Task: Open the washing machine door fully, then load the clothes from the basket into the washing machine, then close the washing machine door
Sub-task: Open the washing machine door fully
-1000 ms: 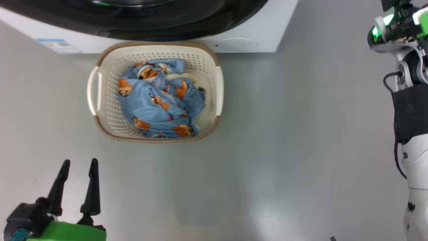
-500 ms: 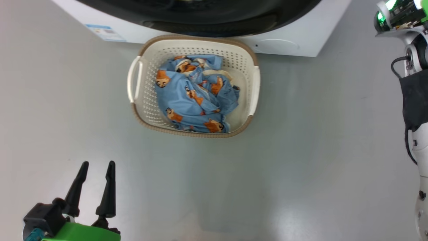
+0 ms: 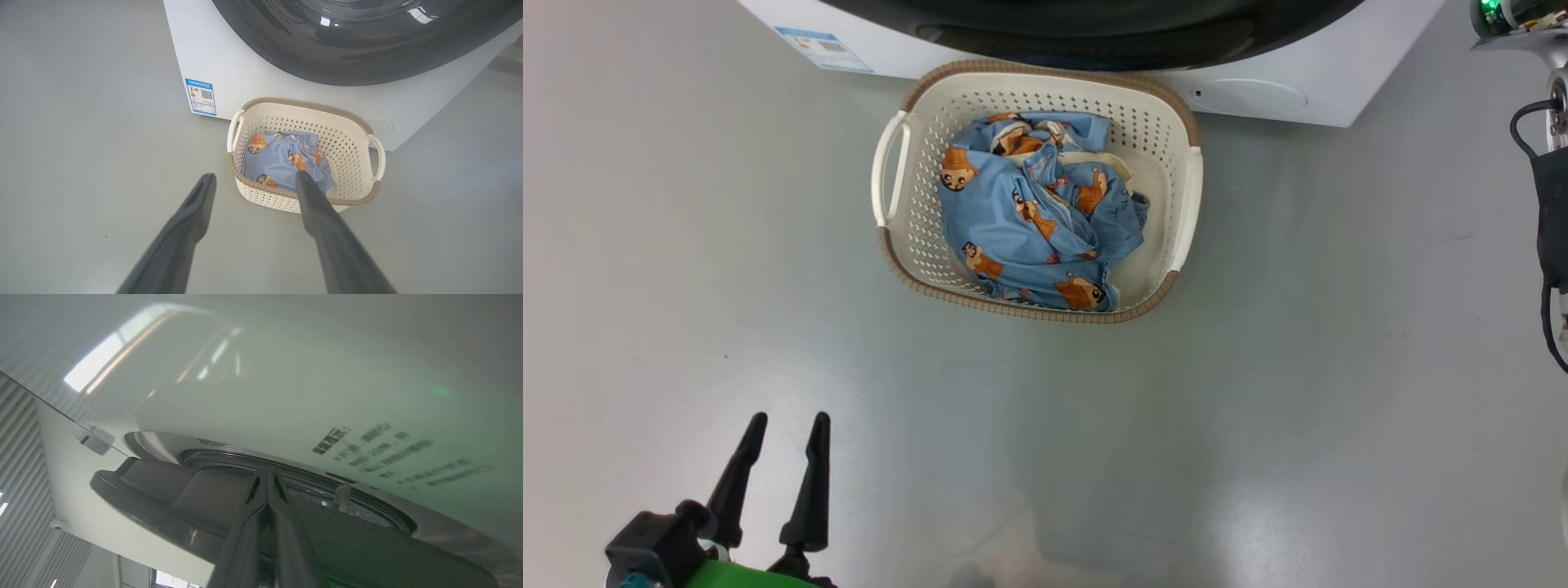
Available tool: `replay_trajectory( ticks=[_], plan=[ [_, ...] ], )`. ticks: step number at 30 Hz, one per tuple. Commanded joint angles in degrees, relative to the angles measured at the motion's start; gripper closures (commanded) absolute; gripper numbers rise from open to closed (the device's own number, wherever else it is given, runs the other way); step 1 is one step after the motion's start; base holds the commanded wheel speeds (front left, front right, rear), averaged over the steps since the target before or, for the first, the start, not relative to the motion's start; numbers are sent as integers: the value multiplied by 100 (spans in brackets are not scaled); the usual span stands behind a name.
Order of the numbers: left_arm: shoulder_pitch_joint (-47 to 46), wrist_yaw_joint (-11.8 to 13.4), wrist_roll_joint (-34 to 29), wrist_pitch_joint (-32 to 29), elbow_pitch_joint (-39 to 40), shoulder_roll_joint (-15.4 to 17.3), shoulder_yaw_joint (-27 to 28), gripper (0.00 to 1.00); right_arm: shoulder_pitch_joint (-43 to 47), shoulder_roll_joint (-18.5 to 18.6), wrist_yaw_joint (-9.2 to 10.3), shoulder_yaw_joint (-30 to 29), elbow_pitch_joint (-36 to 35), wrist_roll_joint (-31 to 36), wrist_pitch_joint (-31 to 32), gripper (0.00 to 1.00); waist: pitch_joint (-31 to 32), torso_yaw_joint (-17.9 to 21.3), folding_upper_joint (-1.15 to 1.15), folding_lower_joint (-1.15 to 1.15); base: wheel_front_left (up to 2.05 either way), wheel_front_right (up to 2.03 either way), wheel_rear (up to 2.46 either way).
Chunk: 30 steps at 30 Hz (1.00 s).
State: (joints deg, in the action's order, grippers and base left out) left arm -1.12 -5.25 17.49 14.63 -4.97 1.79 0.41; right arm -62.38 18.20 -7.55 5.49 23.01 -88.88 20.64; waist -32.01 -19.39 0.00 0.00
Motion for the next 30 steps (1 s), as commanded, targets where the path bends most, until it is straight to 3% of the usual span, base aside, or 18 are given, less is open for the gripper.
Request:
replay_trajectory(
  ticks=[1,15,30],
  plan=[
    [144,53,36,37,134,109,188,0,-75,-62,6,94,-150,39,15,100,4,-26,0,0,0,0,0],
    [494,171,115,37,253,109,165,0,-58,-1,6,258,-80,-32,83,100,107,-127,0,0,0,0,0],
    [429,180,110,37,267,109,274,0,72,-166,6,578,-106,-192,727,100,85,-38,0,0,0,0,0]
  ],
)
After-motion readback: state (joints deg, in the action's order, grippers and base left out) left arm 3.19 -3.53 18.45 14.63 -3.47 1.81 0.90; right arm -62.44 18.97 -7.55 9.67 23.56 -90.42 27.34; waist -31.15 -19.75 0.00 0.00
